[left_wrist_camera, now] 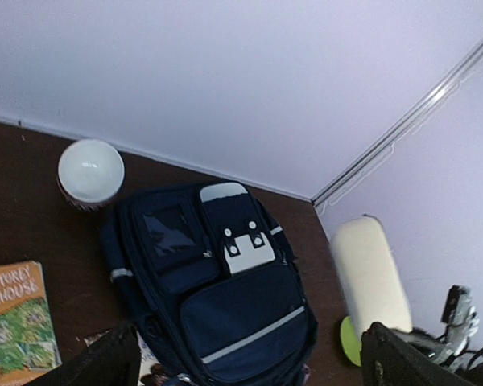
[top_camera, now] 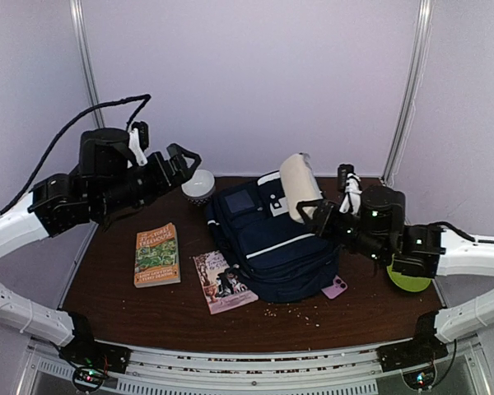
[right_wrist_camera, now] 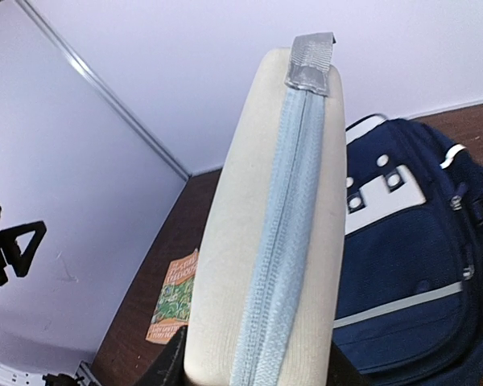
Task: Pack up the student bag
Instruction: Pick up the stationery from the center of the board, then place the stationery in the student bag.
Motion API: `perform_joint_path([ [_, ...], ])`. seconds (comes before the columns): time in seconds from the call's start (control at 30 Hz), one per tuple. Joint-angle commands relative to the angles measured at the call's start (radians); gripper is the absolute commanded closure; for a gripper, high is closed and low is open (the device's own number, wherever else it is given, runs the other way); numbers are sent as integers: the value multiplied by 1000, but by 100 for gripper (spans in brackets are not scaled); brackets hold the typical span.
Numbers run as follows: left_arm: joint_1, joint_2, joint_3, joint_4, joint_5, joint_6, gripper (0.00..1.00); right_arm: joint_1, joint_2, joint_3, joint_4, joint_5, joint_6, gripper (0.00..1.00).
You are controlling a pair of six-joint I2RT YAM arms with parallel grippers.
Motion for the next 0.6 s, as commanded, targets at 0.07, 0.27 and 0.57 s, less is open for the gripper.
perform_joint_path([
  [0.07, -2, 43, -48, 64, 153, 597, 4, -22, -324, -91, -188, 153, -54, 58],
  [0.27, -154, 445, 227, -165, 163, 950, 16, -21, -573, -220, -359, 187, 33, 58],
  [0.57, -233, 850, 532, -266, 113, 1100, 23, -23, -784, -260, -542, 218, 82, 57],
])
